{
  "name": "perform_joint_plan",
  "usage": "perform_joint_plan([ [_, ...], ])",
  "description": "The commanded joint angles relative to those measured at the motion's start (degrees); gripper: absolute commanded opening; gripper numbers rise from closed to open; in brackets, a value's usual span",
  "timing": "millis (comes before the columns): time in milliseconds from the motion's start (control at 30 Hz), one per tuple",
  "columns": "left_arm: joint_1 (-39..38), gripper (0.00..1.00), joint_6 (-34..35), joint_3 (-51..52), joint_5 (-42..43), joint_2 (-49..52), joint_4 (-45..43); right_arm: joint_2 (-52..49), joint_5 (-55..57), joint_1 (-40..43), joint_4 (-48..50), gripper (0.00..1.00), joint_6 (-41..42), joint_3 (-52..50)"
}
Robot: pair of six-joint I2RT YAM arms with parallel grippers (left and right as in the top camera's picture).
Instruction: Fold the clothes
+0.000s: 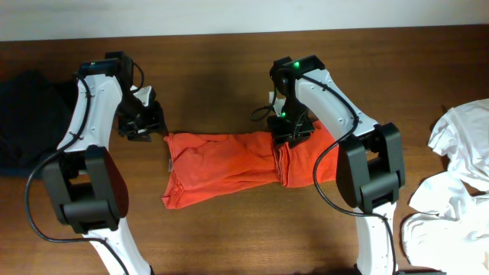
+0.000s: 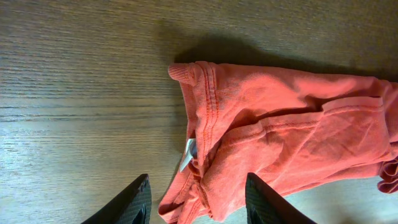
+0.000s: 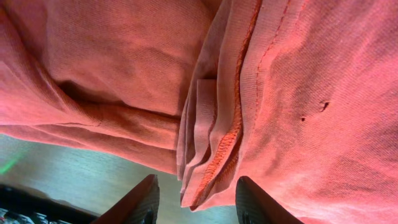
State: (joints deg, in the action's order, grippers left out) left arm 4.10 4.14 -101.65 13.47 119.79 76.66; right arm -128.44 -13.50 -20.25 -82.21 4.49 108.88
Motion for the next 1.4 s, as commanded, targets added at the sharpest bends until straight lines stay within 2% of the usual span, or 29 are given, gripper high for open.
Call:
perform_joint_plan([
  [0, -0.07, 0.49, 0.48, 0.24, -0.02, -0.57, 0.15, 0.59, 1.81, 0.46, -0.42, 0.42, 0.55, 1.07],
  [67, -0.07, 0.52, -1.07, 0.46, -1.03, -0.55, 1.22, 1.44, 6.49, 2.45, -3.82, 0.39, 1.86, 3.89],
  [100, -0.07, 0.56, -2.97, 1.4, -1.01, -0.55, 2.82, 1.86, 11.1, 4.22, -6.54, 0.4, 5.35, 6.71],
  [167, -0.13, 0.57, -5.18, 4.74, -0.59, -0.55, 3.28, 2.1, 11.82, 7.58, -9.35, 0.41, 6.58, 8.94],
  [233, -0.2, 0.59, -10.27, 12.52, 6.75, -0.55, -1.64, 2.1, 11.63, 9.55, -9.75, 0.41, 6.56, 8.92],
  [333, -0.31, 0.61, -10.29, 21.18, 9.42, -0.55, -9.73, 2.1, 11.65, 9.73, -9.92, 0.42, 6.56, 8.92],
  [433, -2.23, 0.58, -10.27, 26.29, 12.72, -0.55, -15.69, 2.1, 11.65, 9.73, -9.92, 0.42, 6.56, 8.92],
  [500, -4.72, 0.11, -10.25, 27.8, 12.92, -0.55, -17.05, 2.08, 11.67, 9.73, -9.9, 0.42, 6.54, 8.92],
  [533, -5.49, 0.01, -9.84, 27.15, 12.11, -0.55, -17.05, 2.1, 12.9, 9.84, -9.94, 0.42, 6.54, 8.92],
  [567, -4.87, 0.01, -7.19, 26.12, 8.94, -0.57, -16.74, 2.1, 14.78, 9.92, -9.99, 0.42, 6.51, 8.92],
  [600, -1.81, 0.01, -3.15, 21.0, 1.22, -0.57, -12.98, 2.1, 18.29, 11.04, -10.43, 0.42, 6.51, 8.92],
  [667, 3.04, 0.01, -0.31, 11.08, -7.96, -0.57, -6.21, 2.1, 18.73, 13.9, -10.45, 0.43, 6.32, 8.92],
  [733, 6.23, 0.0, -0.22, -0.83, -12.35, -0.57, -0.02, 2.1, 18.71, 16.39, -10.71, 0.43, 6.29, 8.92],
  [800, 5.22, 0.01, 0.28, -8.74, -12.22, -0.57, 5.73, 2.08, 18.73, 17.46, -11.02, 0.43, 6.29, 8.92],
  [833, 2.93, 0.01, 0.61, -11.45, -11.15, -0.57, 8.37, 2.1, 18.71, 17.44, -11.04, 0.43, 6.29, 8.92],
  [900, -6.6, 0.0, 0.61, -13.25, -8.94, -0.55, 9.92, 2.1, 18.71, 17.44, -11.06, 0.43, 6.29, 8.92],
  [967, -18.38, 0.0, 0.83, -13.09, -8.76, -0.52, 8.22, 2.1, 18.71, 17.44, -11.08, 0.43, 6.32, 8.92],
  [1100, -32.65, 0.01, 1.9, -13.09, -8.31, 3.56, 6.56, 2.1, 18.71, 17.38, -11.5, 0.43, 6.29, 8.92],
  [1267, -37.42, 0.01, 1.9, -13.09, -8.31, 5.25, 6.78, 2.1, 18.71, 17.38, -11.52, 0.43, 6.27, 8.92],
  [1300, -37.51, 0.26, 1.88, -13.05, -8.09, 5.27, 6.95, 2.08, 18.71, 17.38, -11.52, 0.43, 5.86, 8.92],
  [1333, -37.48, 0.42, -0.02, -13.05, -1.38, 5.27, 6.86, 2.08, 18.71, 17.38, -11.5, 0.44, 5.84, 8.92],
  [1367, -37.38, 0.43, -3.02, -13.09, 2.27, 5.25, 6.8, 2.08, 18.71, 17.38, -11.5, 0.47, 5.86, 8.92],
])
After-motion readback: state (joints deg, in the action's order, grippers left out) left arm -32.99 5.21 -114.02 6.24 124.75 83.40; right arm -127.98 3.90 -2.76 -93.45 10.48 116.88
